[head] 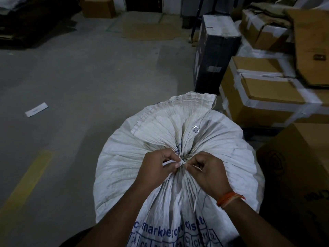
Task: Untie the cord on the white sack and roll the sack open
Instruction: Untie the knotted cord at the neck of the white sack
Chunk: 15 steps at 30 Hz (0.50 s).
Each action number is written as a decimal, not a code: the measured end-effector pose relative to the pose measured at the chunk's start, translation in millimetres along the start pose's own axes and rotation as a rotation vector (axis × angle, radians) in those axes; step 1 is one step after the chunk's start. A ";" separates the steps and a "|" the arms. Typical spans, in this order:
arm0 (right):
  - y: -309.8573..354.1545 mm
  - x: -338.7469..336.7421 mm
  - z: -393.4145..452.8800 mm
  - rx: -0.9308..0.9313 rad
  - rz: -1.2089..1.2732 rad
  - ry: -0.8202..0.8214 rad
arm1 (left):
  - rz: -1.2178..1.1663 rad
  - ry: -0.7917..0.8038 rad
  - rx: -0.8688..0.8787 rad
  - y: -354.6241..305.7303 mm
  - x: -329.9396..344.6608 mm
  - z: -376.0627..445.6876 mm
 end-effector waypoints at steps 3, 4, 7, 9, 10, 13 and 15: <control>0.1 3.0 -1.4 0.004 0.018 -0.006 | -0.016 -0.002 -0.016 0.6 0.0 -1.0; 0.7 4.4 -2.2 0.001 0.011 -0.007 | -0.019 0.002 -0.017 -0.1 0.6 -2.0; 1.1 7.0 -2.0 -0.003 -0.016 -0.008 | -0.023 -0.003 -0.015 -2.6 0.9 -3.2; 2.1 6.6 -1.2 -0.006 -0.018 -0.003 | -0.024 -0.006 -0.014 -4.0 0.0 -2.8; 2.8 6.3 -0.6 -0.005 -0.015 0.003 | -0.026 -0.004 -0.017 -4.7 -0.4 -2.6; 3.7 4.3 0.9 0.009 -0.008 0.040 | -0.041 0.003 -0.037 -6.9 -1.3 -2.5; 1.7 2.3 2.4 0.033 0.004 0.067 | -0.056 0.009 -0.053 -8.2 -2.3 -2.3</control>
Point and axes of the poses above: each hand's wrist, its own z-axis towards the middle knuckle, its own x-axis out of the palm, y = z × x, the point moved 4 cm from there along z, towards the middle knuckle, and after that the axes turned 12 degrees about -y, right-handed, at the moved point
